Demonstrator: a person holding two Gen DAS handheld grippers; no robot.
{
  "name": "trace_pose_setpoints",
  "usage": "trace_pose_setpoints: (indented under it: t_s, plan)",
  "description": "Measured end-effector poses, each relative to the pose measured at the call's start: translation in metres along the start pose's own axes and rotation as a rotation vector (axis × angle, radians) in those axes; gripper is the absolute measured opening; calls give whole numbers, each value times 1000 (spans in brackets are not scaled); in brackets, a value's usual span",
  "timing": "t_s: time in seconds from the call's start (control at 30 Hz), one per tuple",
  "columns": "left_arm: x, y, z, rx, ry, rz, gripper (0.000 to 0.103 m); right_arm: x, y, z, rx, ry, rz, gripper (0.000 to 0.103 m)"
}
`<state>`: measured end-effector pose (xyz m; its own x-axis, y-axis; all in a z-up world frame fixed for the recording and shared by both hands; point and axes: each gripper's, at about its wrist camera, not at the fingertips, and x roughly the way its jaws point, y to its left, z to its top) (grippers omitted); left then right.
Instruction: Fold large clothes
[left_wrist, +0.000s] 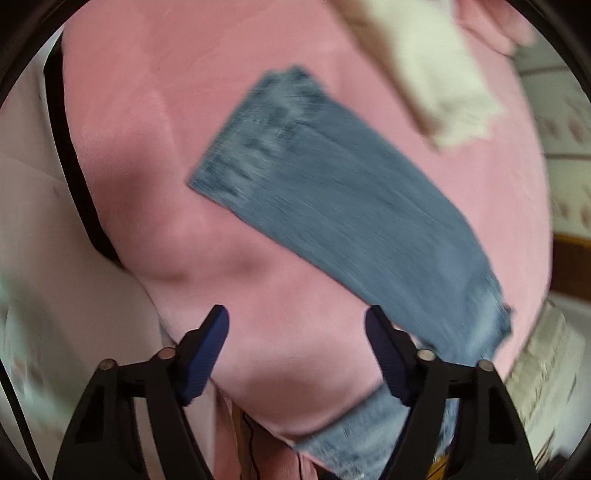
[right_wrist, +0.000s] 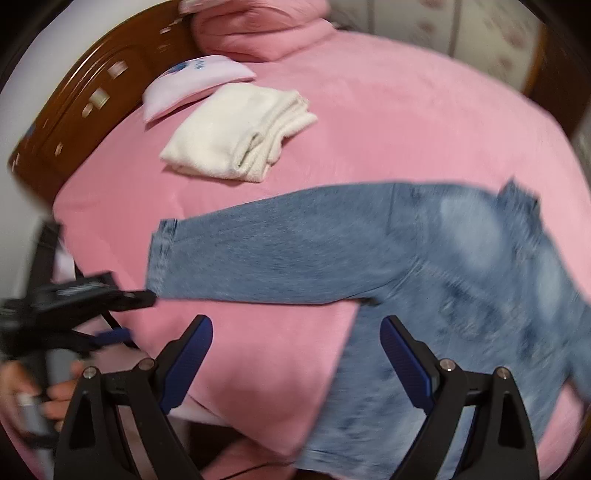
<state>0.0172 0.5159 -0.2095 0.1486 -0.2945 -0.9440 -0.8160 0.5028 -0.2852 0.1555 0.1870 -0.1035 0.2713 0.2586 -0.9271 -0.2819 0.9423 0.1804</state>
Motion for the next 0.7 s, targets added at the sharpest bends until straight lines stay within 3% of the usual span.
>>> trace_pose_setpoints:
  t_s: [0.13, 0.2, 0.43, 0.5, 0.63, 0.7]
  plan:
    - [41, 26, 31, -133, 74, 46, 49, 19, -4, -9, 91, 75, -32, 92]
    - [57, 36, 41, -166, 82, 63, 46, 25, -9, -16, 133, 106, -47, 92]
    - [74, 47, 59, -198, 3, 59, 45, 36, -35, -36, 261, 170, -86, 92]
    - [67, 44, 61, -196, -67, 52, 40, 35, -41, -37, 285, 172, -89, 92]
    - [54, 23, 66, -102, -163, 119, 16, 29, -49, -36, 299, 158, -95, 92]
    - [51, 15, 68, -77, -172, 136, 13, 26, -53, -34, 298, 150, -90, 92]
